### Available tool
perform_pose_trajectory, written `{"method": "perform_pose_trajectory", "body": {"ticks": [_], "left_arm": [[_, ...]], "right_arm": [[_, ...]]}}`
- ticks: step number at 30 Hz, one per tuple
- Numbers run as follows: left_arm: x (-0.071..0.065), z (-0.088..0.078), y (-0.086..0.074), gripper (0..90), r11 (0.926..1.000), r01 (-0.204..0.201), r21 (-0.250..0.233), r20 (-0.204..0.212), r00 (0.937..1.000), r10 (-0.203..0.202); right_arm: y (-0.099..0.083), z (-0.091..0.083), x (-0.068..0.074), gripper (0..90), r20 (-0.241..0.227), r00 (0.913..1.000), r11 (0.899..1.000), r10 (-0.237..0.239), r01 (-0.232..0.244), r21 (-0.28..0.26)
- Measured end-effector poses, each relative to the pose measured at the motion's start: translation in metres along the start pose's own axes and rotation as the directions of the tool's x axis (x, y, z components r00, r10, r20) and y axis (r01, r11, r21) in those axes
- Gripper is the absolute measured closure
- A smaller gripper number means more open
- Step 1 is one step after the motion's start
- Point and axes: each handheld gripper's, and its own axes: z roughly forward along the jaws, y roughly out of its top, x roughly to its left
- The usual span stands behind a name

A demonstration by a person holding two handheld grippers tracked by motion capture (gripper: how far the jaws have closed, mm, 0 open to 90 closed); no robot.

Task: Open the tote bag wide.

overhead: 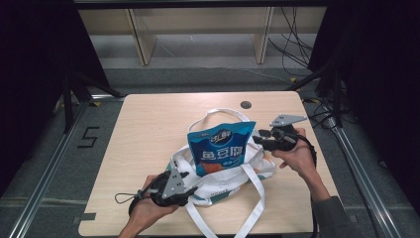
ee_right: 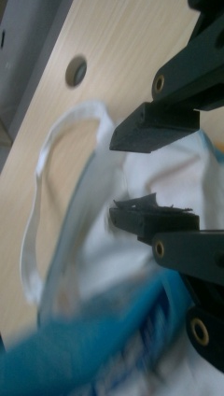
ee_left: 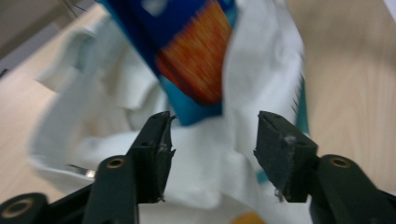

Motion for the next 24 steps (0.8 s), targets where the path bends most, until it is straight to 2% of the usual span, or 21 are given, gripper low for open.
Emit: {"method": "perform_pose_trajectory", "body": {"ticks": [1, 2, 5, 6, 7, 9, 10, 12, 13, 14, 15, 16, 17, 18, 19, 20, 21, 22, 23, 24], "left_arm": [[0.008, -0.004, 0.007, 43.3, 0.9999, -0.005, -0.009, -0.037, 0.9993, 0.004], [0.012, -0.005, 0.010, 43.2, 0.9999, 0.001, -0.011, -0.056, 0.9984, -0.002], [0.033, -0.005, 0.017, 42.0, 0.9999, 0.017, -0.001, -0.112, 0.9936, -0.017], [0.045, 0.001, 0.018, 41.5, 0.9979, 0.064, -0.011, -0.142, 0.9877, -0.065], [0.052, 0.005, 0.019, 41.6, 0.9981, 0.061, -0.007, -0.145, 0.9875, -0.062], [0.064, 0.017, 0.018, 40.9, 0.9927, 0.117, 0.030, -0.171, 0.9791, -0.110], [0.069, 0.022, 0.017, 40.4, 0.9916, 0.115, 0.060, -0.174, 0.9795, -0.103], [0.076, 0.033, 0.016, 40.7, 0.9864, 0.146, 0.076, -0.155, 0.9790, -0.133], [0.080, 0.040, 0.014, 41.4, 0.9854, 0.151, 0.078, -0.147, 0.9793, -0.139], [0.084, 0.044, 0.013, 45.6, 0.9879, 0.136, 0.074, -0.145, 0.9815, -0.124], [0.086, 0.046, 0.011, 50.5, 0.9872, 0.132, 0.090, -0.138, 0.9833, -0.119], [0.089, 0.048, 0.009, 55.8, 0.9893, 0.127, 0.073, -0.145, 0.9827, -0.115], [0.089, 0.048, 0.007, 62.4, 0.9860, 0.154, 0.065, -0.161, 0.9768, -0.142], [0.091, 0.048, 0.004, 68.6, 0.9858, 0.151, 0.073, -0.178, 0.9746, -0.136], [0.093, 0.049, 0.003, 73.6, 0.9871, 0.143, 0.072, -0.190, 0.9734, -0.127], [0.095, 0.050, -0.001, 76.3, 0.9857, 0.147, 0.082, -0.193, 0.9726, -0.129], [0.096, 0.051, -0.003, 79.2, 0.9842, 0.155, 0.087, -0.195, 0.9715, -0.136], [0.099, 0.052, -0.007, 81.0, 0.9820, 0.147, 0.118, -0.200, 0.9722, -0.122], [0.099, 0.055, -0.010, 82.8, 0.9787, 0.166, 0.121, -0.206, 0.9687, -0.139], [0.101, 0.057, -0.015, 82.7, 0.9737, 0.171, 0.151, -0.210, 0.9680, -0.137]], "right_arm": [[-0.001, -0.004, 0.008, 59.1, -0.039, 0.9992, 1.000, -0.007, 0.007, 0.012], [-0.003, -0.009, 0.020, 59.0, -0.098, 0.9951, 1.000, -0.007, 0.010, 0.026], [-0.006, -0.018, 0.038, 57.5, -0.159, 0.9855, 0.997, -0.060, 0.066, 0.031], [-0.006, -0.019, 0.043, 56.4, -0.189, 0.9795, 0.996, -0.071, 0.078, 0.031], [-0.008, -0.020, 0.051, 54.1, -0.206, 0.9738, 0.994, -0.097, 0.106, 0.036], [-0.009, -0.016, 0.059, 51.9, -0.209, 0.9671, 0.986, -0.144, 0.158, 0.049], [-0.009, -0.013, 0.061, 51.1, -0.209, 0.9653, 0.984, -0.156, 0.172, 0.057], [-0.011, -0.005, 0.064, 51.1, -0.200, 0.9622, 0.976, -0.185, 0.203, 0.074], [-0.013, -0.001, 0.064, 51.3, -0.192, 0.9637, 0.974, -0.186, 0.206, 0.093], [-0.015, 0.004, 0.064, 56.5, -0.184, 0.9626, 0.971, -0.199, 0.220, 0.098], [-0.017, 0.005, 0.063, 62.5, -0.199, 0.9559, 0.964, -0.216, 0.241, 0.109], [-0.019, 0.006, 0.063, 66.4, -0.207, 0.9512, 0.962, -0.229, 0.254, 0.104], [-0.022, 0.006, 0.063, 72.3, -0.199, 0.9424, 0.952, -0.269, 0.292, 0.097], [-0.024, 0.005, 0.064, 74.6, -0.190, 0.9372, 0.943, -0.292, 0.316, 0.106], [-0.027, 0.000, 0.068, 77.4, -0.180, 0.9386, 0.936, -0.294, 0.321, 0.143], [-0.030, -0.002, 0.071, 80.1, -0.183, 0.9342, 0.928, -0.306, 0.336, 0.159], [-0.036, -0.004, 0.074, 82.6, -0.199, 0.9178, 0.910, -0.344, 0.378, 0.170], [-0.041, -0.007, 0.077, 83.4, -0.199, 0.9206, 0.908, -0.336, 0.373, 0.189], [-0.048, -0.006, 0.080, 84.0, -0.230, 0.9061, 0.893, -0.355, 0.402, 0.204], [-0.053, -0.006, 0.082, 84.4, -0.244, 0.9061, 0.891, -0.346, 0.399, 0.219]]}}
